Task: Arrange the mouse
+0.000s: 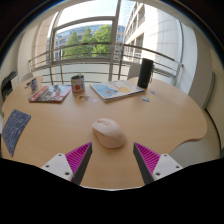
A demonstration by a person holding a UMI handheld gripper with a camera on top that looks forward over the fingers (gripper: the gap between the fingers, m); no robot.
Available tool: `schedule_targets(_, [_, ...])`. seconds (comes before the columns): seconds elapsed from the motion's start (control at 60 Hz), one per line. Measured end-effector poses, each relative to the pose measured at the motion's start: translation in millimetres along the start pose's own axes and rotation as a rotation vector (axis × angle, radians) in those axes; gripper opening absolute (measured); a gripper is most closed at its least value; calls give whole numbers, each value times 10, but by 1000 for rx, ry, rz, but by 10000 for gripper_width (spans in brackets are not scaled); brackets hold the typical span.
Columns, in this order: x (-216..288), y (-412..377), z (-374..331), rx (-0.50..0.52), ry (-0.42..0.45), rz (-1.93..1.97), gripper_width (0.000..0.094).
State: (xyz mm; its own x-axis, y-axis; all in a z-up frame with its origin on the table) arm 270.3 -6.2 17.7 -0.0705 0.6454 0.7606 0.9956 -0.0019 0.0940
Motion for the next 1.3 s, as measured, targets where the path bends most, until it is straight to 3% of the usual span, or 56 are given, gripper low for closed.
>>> schedule_targets(0.333, [359, 127, 788, 31, 15, 0, 832])
schedule_targets(0.4, [382, 120, 857, 38, 15, 28, 774])
schedule_targets(0.5, [440, 114, 945, 48, 34, 40, 570])
schedule_targets(0.75, [508, 112, 962, -2, 80, 1, 444])
schedule_targets(0.917, [609, 100, 766, -83, 84, 20, 431])
schedule_targets(1.133, [1694, -214, -484, -236, 305, 135, 432])
schedule_targets(1.3, [2501, -1142, -1615, -277, 486, 203, 431])
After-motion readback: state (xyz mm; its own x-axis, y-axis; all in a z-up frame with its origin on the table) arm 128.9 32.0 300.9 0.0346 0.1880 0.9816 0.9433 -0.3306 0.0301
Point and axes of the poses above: the point between the fingertips, and its own axes, seen from behind it with the camera up: y to the right, x up, z forward, the way the camera looks, the point moved 1 cm from there along -z, backward, against the way the camera looks
